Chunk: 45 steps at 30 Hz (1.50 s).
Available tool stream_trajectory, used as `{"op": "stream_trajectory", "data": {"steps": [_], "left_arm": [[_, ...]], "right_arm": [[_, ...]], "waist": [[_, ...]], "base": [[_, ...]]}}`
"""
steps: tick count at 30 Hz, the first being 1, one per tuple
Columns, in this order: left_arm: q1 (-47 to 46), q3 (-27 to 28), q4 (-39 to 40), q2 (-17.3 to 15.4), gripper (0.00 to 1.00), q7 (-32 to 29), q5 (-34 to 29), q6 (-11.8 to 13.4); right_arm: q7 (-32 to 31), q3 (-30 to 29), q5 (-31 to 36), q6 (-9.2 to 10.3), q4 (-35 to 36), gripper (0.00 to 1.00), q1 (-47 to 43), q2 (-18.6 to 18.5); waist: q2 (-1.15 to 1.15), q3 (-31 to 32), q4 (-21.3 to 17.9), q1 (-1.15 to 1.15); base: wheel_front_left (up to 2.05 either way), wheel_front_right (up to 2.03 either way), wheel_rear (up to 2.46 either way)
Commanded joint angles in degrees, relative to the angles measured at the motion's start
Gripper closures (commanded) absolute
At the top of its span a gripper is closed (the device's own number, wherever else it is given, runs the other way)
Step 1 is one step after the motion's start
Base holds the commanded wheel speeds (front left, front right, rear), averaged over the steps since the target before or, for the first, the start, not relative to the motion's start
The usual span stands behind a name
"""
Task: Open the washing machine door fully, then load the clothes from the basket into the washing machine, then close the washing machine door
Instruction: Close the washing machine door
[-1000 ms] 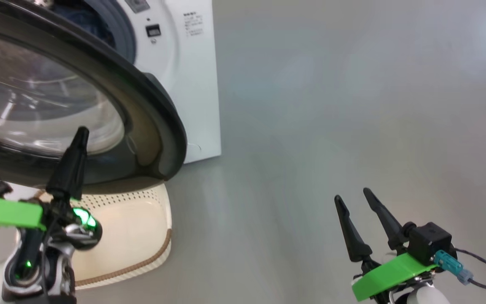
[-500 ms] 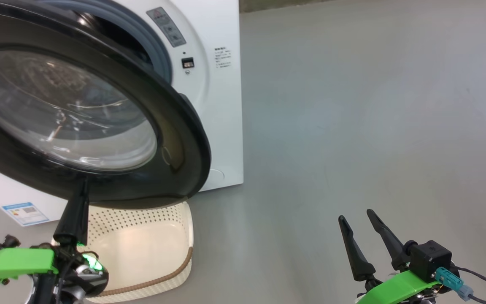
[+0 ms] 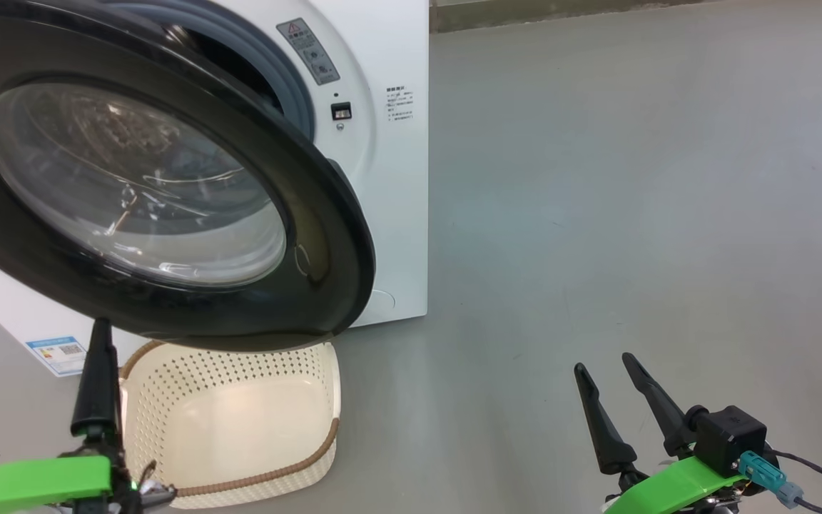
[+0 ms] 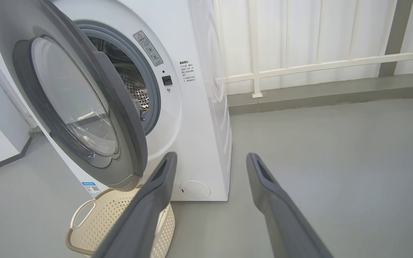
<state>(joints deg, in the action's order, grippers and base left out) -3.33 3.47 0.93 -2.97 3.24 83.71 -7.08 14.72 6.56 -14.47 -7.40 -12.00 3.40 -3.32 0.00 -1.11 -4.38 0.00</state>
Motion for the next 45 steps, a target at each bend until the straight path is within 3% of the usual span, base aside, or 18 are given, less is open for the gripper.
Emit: {"op": "stream_trajectory", "data": {"steps": [1,5,8,10,16,25,35,45], "left_arm": [[-0.5,0.9,1.9,-1.8,0.0,1.1,-1.8,-0.4],[0.6,-2.9,0.7,-5.2,0.0,9.0,-9.1,-0.4],[1.4,-5.6,-2.0,-7.7,0.0,11.4,-16.5,-0.4],[1.6,-4.5,-3.6,-7.9,0.0,11.7,-22.1,-0.4],[3.2,0.9,-4.5,-4.7,0.0,11.7,-46.0,-0.4],[5.8,2.6,-4.9,-2.1,0.0,11.8,-66.5,-0.4],[6.5,5.4,-4.9,-0.3,0.0,11.8,-72.3,-0.4],[8.9,2.7,-4.6,-0.1,0.0,11.8,-73.0,-0.4]], "right_arm": [[0.3,1.2,-0.2,-0.09,1.6,0.0,0.6,-0.1],[0.3,1.1,0.1,-0.09,2.0,0.0,0.6,-0.1],[0.3,0.9,0.2,-0.09,2.2,0.0,0.5,-0.1],[0.3,0.9,0.2,-0.09,2.4,0.0,0.4,0.0],[0.3,0.9,0.3,-0.09,2.9,0.0,0.1,0.0],[0.3,0.7,0.5,-0.09,3.4,0.0,0.0,0.1],[0.3,0.3,0.7,-0.09,3.6,0.0,0.3,0.0],[0.3,-0.3,1.0,-0.09,3.7,0.0,-0.3,0.0]], "waist": [[0.0,0.0,0.0,0.0],[0.0,-0.1,0.1,0.0],[0.0,0.0,0.2,0.0],[0.0,0.1,0.3,0.0],[0.0,0.1,0.3,0.0],[0.0,-0.4,0.5,0.0],[0.0,-0.7,0.7,0.0],[0.0,0.3,1.1,0.0]], "base": [[0.0,0.0,0.0],[0.0,0.0,0.0],[0.0,0.0,0.0],[0.0,0.0,0.0],[0.0,0.0,0.0],[0.0,0.0,0.0],[0.0,0.0,0.0],[0.0,0.0,0.0]]}}
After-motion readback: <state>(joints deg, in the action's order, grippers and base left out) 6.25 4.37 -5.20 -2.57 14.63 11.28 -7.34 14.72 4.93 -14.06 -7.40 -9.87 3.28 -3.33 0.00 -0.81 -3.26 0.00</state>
